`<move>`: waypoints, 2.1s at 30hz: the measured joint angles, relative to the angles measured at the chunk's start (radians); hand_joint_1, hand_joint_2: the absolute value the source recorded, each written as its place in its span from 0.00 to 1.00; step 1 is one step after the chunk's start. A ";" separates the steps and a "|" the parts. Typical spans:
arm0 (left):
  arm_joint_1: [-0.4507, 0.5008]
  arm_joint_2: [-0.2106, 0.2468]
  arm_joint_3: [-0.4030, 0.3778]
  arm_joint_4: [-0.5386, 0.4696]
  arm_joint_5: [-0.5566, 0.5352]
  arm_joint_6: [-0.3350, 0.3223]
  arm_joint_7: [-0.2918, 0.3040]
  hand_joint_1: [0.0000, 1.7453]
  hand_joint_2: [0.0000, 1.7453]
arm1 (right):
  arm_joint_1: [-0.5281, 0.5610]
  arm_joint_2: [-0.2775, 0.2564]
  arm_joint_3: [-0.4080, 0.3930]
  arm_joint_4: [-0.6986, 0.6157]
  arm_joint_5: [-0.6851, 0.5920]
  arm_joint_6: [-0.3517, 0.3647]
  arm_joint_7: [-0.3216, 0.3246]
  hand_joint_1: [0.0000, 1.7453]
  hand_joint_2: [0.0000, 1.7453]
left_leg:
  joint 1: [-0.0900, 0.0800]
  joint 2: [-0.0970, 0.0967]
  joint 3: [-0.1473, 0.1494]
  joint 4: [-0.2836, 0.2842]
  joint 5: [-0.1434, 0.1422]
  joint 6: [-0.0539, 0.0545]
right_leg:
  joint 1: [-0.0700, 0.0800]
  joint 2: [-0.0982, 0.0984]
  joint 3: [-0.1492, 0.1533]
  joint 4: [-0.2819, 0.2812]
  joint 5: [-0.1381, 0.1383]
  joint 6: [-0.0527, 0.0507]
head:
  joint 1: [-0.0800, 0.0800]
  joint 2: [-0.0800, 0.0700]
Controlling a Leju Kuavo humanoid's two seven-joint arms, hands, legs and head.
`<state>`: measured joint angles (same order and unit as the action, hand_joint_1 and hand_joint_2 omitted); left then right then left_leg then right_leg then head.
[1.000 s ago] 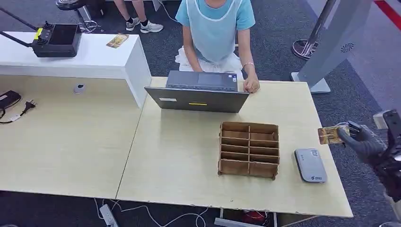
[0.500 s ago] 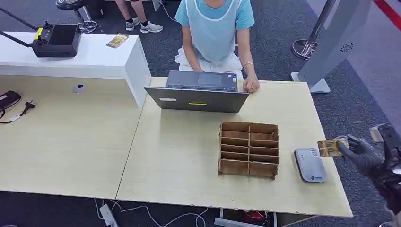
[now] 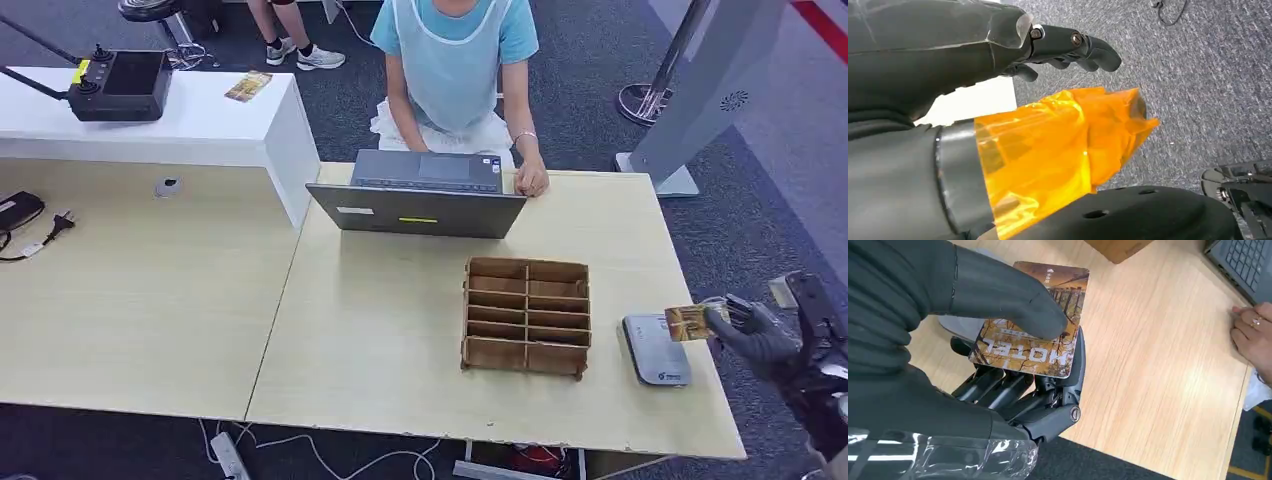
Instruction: Pass the card to the sensor for recognition and then transmit it.
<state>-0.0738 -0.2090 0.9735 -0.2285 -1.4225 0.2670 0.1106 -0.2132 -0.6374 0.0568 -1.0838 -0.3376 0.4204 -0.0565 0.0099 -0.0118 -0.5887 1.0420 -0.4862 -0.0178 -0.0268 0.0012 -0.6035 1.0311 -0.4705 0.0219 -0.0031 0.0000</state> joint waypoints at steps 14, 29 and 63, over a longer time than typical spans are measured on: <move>0.000 0.000 -0.001 0.000 -0.005 0.000 0.008 0.00 0.00 | 0.040 0.030 -0.022 0.000 0.047 -0.033 0.001 1.00 1.00 | 0.000 0.000 0.000 0.000 0.000 0.000 | 0.000 0.000 0.000 0.000 0.000 0.000 | 0.000 0.000; 0.000 -0.001 -0.001 0.000 -0.005 0.000 0.008 0.00 0.00 | 0.036 0.068 -0.022 0.016 0.114 -0.051 0.002 1.00 1.00 | 0.000 0.000 0.000 0.000 0.000 0.000 | 0.000 0.000 0.000 0.000 0.000 0.000 | 0.000 0.000; 0.000 -0.001 -0.002 0.000 -0.006 0.000 0.018 0.00 0.00 | 0.021 0.084 -0.023 0.053 0.225 -0.099 0.016 1.00 1.00 | 0.000 0.000 0.000 0.000 0.000 0.000 | 0.000 0.000 0.000 0.000 0.000 0.000 | 0.000 0.000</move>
<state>-0.0739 -0.2102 0.9720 -0.2285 -1.4282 0.2670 0.1286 -0.1920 -0.5535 0.0343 -1.0311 -0.1125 0.3212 -0.0405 0.0098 -0.0118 -0.5887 1.0420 -0.4862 -0.0179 -0.0269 0.0011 -0.6032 1.0311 -0.4704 0.0219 -0.0031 0.0000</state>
